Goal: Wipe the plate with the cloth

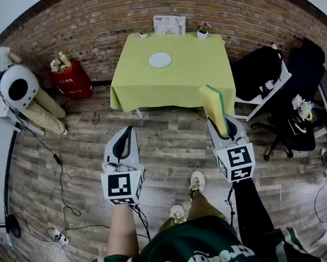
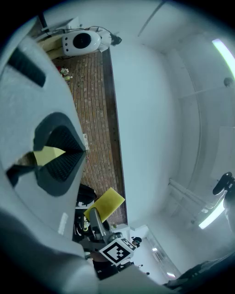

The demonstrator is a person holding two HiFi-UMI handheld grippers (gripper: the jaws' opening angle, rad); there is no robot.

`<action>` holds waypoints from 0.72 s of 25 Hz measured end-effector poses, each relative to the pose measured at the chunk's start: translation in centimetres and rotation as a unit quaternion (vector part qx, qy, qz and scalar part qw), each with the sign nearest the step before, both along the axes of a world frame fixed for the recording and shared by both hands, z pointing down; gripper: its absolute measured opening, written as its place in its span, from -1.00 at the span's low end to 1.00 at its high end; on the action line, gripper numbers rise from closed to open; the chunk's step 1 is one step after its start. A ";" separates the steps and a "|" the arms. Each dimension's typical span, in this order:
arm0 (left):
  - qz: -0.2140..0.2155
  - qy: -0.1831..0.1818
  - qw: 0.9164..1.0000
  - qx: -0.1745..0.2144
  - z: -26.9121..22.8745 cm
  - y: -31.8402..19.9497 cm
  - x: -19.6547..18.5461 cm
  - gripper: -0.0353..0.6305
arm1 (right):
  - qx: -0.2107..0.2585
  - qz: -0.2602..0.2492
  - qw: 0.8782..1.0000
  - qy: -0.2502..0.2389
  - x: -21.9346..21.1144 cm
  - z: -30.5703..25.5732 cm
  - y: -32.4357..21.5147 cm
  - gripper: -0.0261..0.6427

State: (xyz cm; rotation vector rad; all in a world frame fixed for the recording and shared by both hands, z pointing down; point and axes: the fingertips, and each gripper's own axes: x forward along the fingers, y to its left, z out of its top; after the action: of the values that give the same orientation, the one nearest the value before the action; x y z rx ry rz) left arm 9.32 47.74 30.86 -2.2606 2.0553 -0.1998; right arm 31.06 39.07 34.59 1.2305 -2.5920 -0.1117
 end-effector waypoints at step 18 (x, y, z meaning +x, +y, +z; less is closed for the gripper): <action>0.008 -0.010 1.000 0.018 -2.1 0.4 0.5 -0.87 | -0.035 -0.028 0.996 -0.075 -2.9 -0.6 1.2 -0.52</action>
State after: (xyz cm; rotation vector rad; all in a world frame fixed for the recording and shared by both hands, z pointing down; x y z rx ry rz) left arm 9.81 48.11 28.72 -2.2445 2.0132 -0.1828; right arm 28.12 40.29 33.97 1.1854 -2.7332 0.0643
